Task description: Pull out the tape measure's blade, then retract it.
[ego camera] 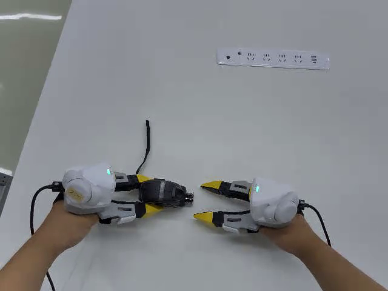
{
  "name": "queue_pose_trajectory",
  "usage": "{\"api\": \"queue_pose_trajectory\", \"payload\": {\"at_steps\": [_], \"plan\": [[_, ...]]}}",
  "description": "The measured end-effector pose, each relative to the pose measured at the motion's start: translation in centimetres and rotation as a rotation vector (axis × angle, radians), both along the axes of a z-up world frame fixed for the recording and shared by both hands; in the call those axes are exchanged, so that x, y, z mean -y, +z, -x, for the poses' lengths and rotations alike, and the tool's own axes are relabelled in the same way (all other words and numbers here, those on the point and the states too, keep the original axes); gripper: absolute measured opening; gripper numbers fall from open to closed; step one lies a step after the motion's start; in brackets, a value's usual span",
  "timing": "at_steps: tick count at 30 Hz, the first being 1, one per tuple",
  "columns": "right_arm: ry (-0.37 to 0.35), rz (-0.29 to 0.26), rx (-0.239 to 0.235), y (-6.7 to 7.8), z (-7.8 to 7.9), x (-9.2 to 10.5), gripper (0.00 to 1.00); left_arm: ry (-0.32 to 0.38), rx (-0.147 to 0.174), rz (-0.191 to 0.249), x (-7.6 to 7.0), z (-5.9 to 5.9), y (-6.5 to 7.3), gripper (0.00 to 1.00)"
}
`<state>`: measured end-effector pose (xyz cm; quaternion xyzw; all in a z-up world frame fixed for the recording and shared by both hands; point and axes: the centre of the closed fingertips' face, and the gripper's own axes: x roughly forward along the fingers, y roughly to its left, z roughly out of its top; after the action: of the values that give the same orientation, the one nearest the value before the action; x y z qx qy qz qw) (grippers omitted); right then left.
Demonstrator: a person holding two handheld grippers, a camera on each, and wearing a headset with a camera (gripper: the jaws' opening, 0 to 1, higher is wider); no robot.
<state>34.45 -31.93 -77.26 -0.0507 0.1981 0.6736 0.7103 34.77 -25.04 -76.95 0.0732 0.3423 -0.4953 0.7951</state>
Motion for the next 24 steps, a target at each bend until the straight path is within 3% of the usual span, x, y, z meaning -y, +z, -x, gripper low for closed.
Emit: {"api": "queue_pose_trajectory", "payload": {"at_steps": [15,24], "plan": [[0.032,-0.006,0.024,-0.3,-0.1,-0.9,0.29,-0.003,0.003,0.004,0.0,0.0,0.0,0.33],[0.044,-0.003,0.065,-0.4,-0.2,-1.4,0.22,-0.005,0.004,0.003,0.0,0.0,0.0,0.33]]}}
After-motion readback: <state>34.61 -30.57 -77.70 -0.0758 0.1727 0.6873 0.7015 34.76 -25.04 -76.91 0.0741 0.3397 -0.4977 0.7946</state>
